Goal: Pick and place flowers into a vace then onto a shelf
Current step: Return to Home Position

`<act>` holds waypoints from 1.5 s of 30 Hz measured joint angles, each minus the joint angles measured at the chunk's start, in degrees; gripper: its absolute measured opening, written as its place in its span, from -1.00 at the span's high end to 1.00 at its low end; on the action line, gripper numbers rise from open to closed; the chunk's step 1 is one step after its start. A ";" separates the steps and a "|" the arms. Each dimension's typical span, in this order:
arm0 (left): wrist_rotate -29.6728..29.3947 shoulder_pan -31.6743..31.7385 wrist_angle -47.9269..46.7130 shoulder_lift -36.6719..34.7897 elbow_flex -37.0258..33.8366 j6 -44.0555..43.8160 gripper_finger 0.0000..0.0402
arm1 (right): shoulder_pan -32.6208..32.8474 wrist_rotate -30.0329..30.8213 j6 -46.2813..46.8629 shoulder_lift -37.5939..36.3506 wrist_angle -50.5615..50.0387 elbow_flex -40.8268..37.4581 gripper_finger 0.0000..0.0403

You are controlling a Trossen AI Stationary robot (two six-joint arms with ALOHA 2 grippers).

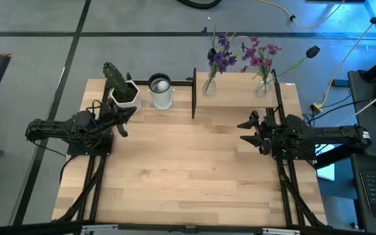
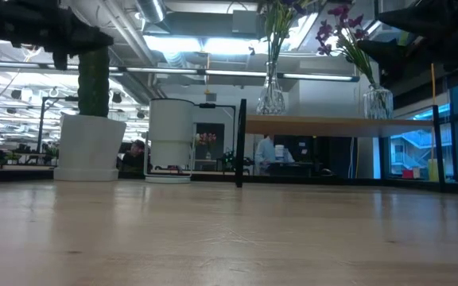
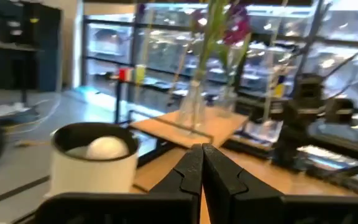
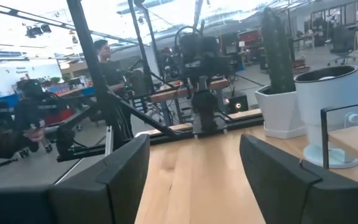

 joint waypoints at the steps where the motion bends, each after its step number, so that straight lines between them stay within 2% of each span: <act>1: 0.92 0.00 -0.01 -0.92 0.04 -0.12 0.98 | 0.00 -0.02 0.00 0.00 0.01 0.00 -0.25; 4: 4.86 0.00 1.44 -2.76 -0.52 -1.18 0.98 | 0.00 -0.02 0.01 0.00 0.01 0.00 -0.25; 10: 5.37 -0.02 13.48 -3.81 -8.59 -1.01 0.98 | 0.00 0.28 -1.10 0.00 0.19 0.00 -0.25; 24: 5.21 -0.02 10.35 -6.76 -12.02 -3.83 0.98 | 0.00 0.33 -0.52 0.04 -1.74 0.02 -0.25; 32: 0.64 -0.02 9.84 -6.76 -12.02 -0.43 0.98 | 0.00 0.60 -2.94 -0.04 -6.34 0.04 -0.25; 36: 0.40 -0.02 9.82 -6.76 -12.02 0.66 0.98 | -0.02 3.06 -2.96 0.09 -11.21 0.07 -0.25; 40: 0.50 -0.02 9.82 -6.76 -12.02 0.63 0.98 | 0.00 4.09 -4.74 0.01 -11.07 0.07 -0.25; 45: 1.38 -0.02 9.82 -6.76 -12.02 0.67 0.98 | -0.02 9.25 -5.78 0.00 -11.13 0.05 -0.25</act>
